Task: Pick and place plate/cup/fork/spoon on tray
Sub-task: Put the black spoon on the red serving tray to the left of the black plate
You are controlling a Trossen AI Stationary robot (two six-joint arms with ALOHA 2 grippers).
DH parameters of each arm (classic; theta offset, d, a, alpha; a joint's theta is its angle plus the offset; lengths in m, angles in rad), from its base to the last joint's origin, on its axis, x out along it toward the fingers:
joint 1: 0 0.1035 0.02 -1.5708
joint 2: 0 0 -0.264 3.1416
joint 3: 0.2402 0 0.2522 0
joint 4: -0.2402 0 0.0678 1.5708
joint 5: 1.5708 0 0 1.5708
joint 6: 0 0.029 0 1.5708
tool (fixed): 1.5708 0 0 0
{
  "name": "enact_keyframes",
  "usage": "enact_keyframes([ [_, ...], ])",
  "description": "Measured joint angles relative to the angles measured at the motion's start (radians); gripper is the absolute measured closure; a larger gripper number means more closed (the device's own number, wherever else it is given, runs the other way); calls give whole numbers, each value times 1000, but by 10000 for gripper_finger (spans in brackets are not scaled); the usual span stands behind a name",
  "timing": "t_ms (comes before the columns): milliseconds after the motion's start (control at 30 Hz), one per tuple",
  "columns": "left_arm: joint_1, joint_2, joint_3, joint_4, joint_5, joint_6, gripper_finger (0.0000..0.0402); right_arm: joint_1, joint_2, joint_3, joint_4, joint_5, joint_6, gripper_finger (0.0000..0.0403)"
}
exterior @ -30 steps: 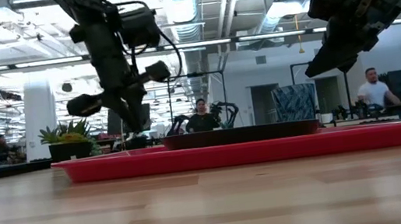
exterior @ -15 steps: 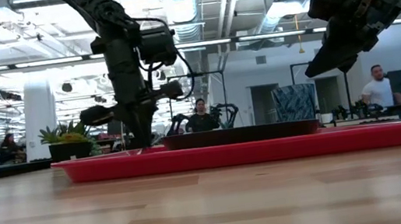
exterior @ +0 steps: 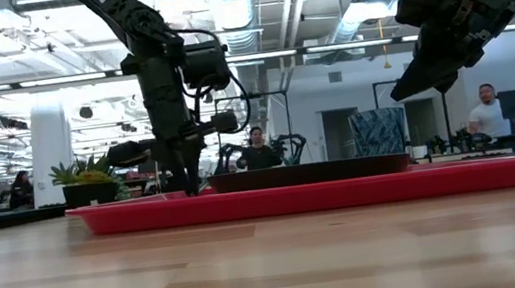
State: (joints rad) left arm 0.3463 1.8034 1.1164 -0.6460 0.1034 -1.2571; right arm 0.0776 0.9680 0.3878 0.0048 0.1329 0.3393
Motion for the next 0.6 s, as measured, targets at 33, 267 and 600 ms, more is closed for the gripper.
enact_keyframes([
  [33,-1,0,0,-5,-8,-1,401,0,0,0,1,0,0,392],
  [267,-11,7,0,22,-16,-9,401,-2,0,0,2,0,-5,392],
  [600,-38,42,3,30,-3,-9,401,-2,0,0,-4,0,-7,392],
])
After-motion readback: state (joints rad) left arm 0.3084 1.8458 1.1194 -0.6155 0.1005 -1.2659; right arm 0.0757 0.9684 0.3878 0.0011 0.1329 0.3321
